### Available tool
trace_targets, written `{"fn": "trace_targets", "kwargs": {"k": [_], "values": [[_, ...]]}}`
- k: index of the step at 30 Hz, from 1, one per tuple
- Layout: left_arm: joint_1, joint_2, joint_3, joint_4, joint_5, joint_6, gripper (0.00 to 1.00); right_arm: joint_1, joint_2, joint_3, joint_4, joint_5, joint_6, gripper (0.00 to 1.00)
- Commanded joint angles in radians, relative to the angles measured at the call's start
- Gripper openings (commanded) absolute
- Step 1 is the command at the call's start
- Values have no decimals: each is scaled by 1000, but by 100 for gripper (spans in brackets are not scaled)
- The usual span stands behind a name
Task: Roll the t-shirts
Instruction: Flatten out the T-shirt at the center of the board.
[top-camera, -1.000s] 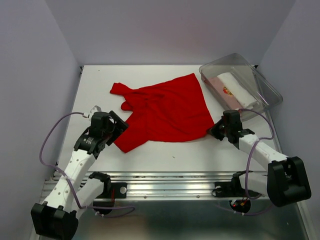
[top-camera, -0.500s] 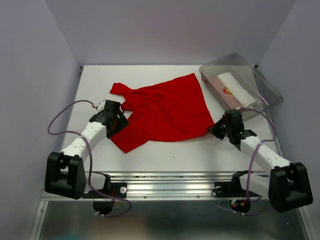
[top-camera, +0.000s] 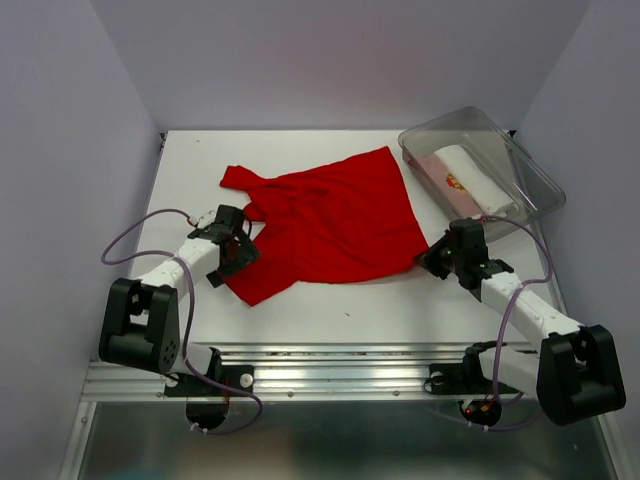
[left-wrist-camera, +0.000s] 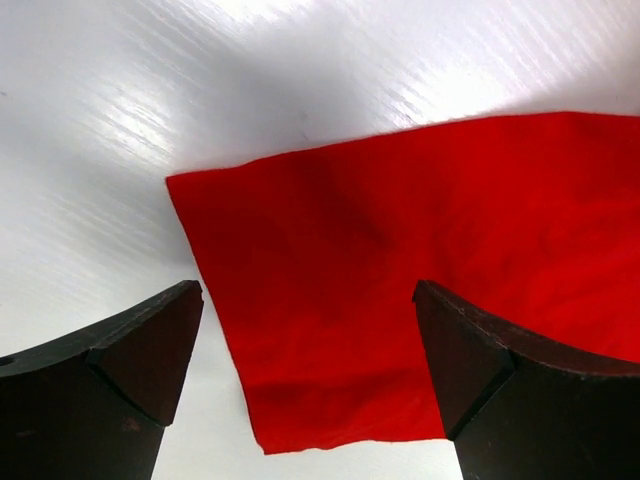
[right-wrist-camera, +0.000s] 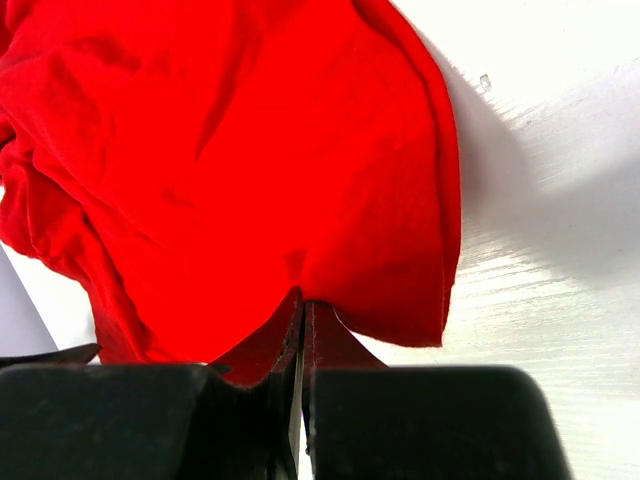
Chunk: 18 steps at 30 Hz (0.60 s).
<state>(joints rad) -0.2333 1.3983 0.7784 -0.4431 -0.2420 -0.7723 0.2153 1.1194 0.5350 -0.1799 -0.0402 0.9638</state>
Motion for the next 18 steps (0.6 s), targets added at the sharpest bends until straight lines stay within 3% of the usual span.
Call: {"fn": "trace_targets", "kwargs": {"k": [1, 10, 18], "values": [[5, 13, -34, 102, 105, -8, 99, -5, -12, 17, 5, 14, -8, 1], [-34, 91, -22, 159, 175, -10, 99, -5, -13, 16, 7, 19, -4, 1], [-35, -60, -51, 112, 43, -71, 98, -5, -6, 16, 11, 10, -4, 1]]}}
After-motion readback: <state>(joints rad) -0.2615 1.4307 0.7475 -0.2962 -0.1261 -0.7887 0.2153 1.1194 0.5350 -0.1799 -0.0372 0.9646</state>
